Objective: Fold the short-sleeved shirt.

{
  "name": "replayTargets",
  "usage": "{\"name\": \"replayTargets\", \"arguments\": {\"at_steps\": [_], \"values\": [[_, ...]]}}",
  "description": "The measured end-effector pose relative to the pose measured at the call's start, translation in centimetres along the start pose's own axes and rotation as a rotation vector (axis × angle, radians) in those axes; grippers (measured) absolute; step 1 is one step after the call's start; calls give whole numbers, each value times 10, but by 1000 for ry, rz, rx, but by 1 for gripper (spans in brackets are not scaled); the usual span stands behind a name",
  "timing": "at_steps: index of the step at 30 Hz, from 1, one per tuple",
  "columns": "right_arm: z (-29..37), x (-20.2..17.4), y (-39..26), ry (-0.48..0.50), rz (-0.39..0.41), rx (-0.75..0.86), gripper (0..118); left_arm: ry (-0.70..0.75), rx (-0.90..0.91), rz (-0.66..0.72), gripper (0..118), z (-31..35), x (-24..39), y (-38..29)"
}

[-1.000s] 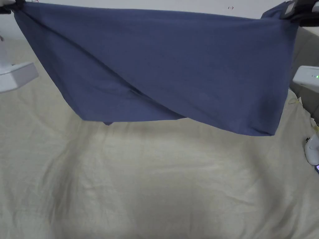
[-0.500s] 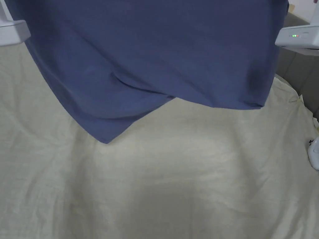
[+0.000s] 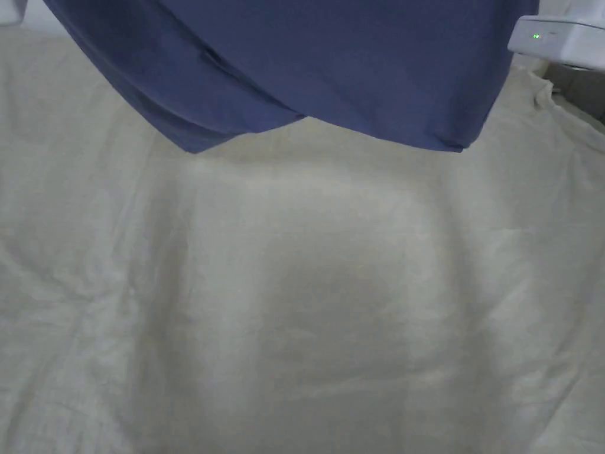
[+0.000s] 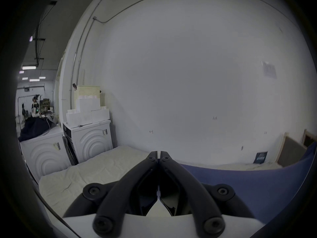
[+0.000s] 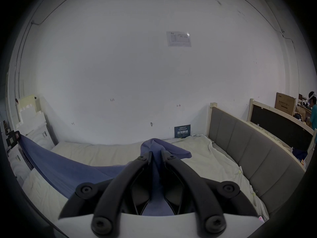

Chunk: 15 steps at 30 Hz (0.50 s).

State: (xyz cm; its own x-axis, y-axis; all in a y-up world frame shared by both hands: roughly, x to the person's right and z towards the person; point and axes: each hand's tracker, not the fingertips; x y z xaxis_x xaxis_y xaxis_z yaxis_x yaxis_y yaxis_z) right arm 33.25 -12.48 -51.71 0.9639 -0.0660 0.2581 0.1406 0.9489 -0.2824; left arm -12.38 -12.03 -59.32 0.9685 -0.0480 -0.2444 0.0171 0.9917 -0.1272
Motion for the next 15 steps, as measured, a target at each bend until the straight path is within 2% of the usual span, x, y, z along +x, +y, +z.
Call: {"name": "replayTargets", "arguments": {"at_steps": [8,15], "values": [[-56,14,-123,-64,51,-194,9,-44,-231,-111,0,-29,26,-141],[-52,48,-243,-68,-28,-402,9,-92,-450,-113,0,4,15,-265]]}}
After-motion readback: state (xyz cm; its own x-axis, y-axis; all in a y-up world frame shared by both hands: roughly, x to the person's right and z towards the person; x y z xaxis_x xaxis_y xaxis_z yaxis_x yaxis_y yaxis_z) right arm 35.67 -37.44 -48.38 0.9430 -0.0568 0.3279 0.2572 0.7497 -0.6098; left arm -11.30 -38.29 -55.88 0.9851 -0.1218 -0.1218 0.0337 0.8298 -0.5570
